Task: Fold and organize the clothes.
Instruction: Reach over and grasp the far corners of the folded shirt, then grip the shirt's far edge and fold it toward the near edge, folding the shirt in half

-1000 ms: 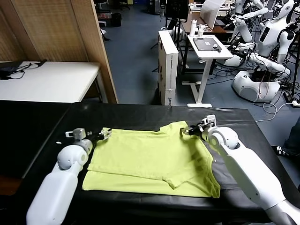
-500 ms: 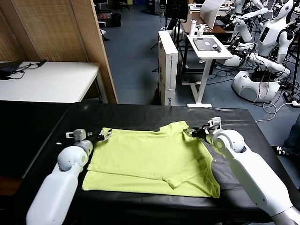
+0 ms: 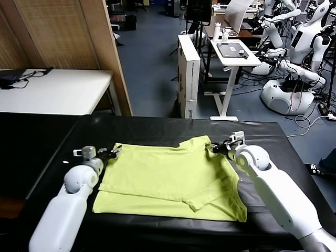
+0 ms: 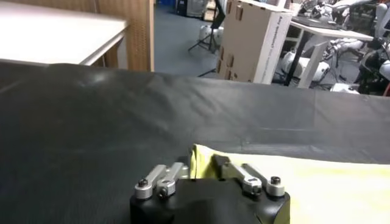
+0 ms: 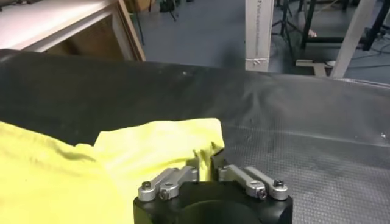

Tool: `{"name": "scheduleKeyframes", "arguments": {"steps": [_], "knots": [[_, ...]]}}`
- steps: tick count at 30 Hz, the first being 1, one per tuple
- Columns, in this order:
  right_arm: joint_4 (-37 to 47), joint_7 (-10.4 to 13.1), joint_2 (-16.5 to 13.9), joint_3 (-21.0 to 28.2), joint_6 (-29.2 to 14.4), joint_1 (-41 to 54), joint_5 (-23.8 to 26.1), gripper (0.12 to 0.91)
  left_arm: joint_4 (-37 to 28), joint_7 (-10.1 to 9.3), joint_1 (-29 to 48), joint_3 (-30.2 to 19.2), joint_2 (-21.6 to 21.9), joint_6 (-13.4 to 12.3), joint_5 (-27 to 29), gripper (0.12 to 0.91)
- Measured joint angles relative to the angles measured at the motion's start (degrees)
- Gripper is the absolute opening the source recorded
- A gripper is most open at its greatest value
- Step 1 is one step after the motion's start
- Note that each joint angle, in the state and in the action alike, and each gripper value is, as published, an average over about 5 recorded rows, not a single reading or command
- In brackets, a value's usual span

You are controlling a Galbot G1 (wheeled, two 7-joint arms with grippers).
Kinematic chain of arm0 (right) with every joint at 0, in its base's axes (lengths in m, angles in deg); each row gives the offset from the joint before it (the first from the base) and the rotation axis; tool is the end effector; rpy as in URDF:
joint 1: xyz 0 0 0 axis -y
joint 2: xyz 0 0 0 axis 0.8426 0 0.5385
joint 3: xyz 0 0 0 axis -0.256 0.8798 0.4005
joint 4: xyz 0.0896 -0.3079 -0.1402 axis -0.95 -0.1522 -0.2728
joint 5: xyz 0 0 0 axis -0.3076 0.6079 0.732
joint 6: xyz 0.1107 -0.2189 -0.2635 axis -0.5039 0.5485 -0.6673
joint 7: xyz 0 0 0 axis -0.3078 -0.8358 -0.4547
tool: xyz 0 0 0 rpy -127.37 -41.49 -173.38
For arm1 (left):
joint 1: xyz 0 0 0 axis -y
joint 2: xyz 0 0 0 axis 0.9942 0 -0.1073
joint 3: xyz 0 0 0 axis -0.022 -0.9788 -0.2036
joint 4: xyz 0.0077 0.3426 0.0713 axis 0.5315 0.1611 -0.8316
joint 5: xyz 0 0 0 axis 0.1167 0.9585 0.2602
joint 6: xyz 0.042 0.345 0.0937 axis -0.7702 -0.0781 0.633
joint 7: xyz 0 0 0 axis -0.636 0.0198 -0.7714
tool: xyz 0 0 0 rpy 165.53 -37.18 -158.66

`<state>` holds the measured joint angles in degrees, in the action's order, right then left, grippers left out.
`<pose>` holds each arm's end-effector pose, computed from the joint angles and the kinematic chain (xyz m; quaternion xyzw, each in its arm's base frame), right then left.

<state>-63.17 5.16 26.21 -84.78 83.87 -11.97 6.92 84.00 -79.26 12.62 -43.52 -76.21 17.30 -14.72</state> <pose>0.4415 -0.0909 -0.2393 0.1869 -0.9428 -0.0259 0.2749 0.3930 0.1197 -0.2853 -0.0484 -0.9682 0.0451 0.2413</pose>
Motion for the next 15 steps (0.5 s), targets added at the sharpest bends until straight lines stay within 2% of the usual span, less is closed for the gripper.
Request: {"name": "scheduleKeyframes", "arguments": {"steps": [8, 15], "knots": [[-6.4, 0.6, -2.8, -3.9, 1.8, -4.3, -2.3, 0.14, 8.0, -0.54, -5.1, 3.6, 1.6, 0.3, -3.0, 0.147], [-16.5, 1.6, -7.3, -7.9, 3.9, -11.2, -4.0, 0.14, 17.2, -0.69, -12.5, 7.5, 2.4, 0.1, -2.4, 0.147]]}}
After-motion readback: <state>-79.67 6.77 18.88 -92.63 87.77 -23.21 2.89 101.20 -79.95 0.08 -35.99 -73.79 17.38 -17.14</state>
